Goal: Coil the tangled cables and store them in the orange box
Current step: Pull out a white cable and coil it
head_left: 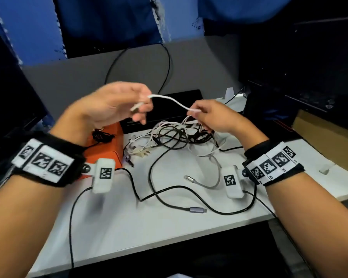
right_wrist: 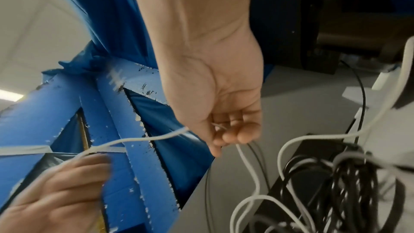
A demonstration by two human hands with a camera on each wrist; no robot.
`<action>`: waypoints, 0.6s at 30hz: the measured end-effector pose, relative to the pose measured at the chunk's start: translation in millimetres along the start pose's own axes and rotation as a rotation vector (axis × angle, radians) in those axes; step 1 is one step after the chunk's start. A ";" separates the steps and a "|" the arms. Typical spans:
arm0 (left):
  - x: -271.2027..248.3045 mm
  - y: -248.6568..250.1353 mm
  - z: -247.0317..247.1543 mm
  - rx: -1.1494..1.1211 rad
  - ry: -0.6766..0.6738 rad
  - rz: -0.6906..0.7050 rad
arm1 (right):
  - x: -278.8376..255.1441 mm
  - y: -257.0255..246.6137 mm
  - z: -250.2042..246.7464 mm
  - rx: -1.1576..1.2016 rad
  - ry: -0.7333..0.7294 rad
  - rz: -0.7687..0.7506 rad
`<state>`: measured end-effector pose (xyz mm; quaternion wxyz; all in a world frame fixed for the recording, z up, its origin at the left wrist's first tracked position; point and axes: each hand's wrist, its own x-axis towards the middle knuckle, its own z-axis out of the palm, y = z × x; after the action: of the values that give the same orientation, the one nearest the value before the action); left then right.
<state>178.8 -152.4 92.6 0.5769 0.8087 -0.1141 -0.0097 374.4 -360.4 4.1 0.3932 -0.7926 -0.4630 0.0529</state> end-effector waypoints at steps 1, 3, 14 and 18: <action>-13.8 2.9 -8.1 -0.101 0.012 0.045 | 1.0 4.3 -3.8 -0.012 0.062 0.004; -43.2 5.9 -22.9 -0.376 0.007 0.136 | 2.8 9.8 -10.6 -0.007 0.156 0.016; -98.6 -52.1 5.4 0.035 0.357 -0.050 | 4.0 -13.9 -13.1 0.249 0.247 -0.126; -112.5 -38.5 -13.8 -0.176 0.460 0.268 | 4.5 -5.3 -23.8 0.060 0.356 -0.090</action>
<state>78.0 -105.6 48.1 0.6519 0.7141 -0.0849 0.2405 383.9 -369.2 25.2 0.4944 -0.7558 -0.4194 -0.0922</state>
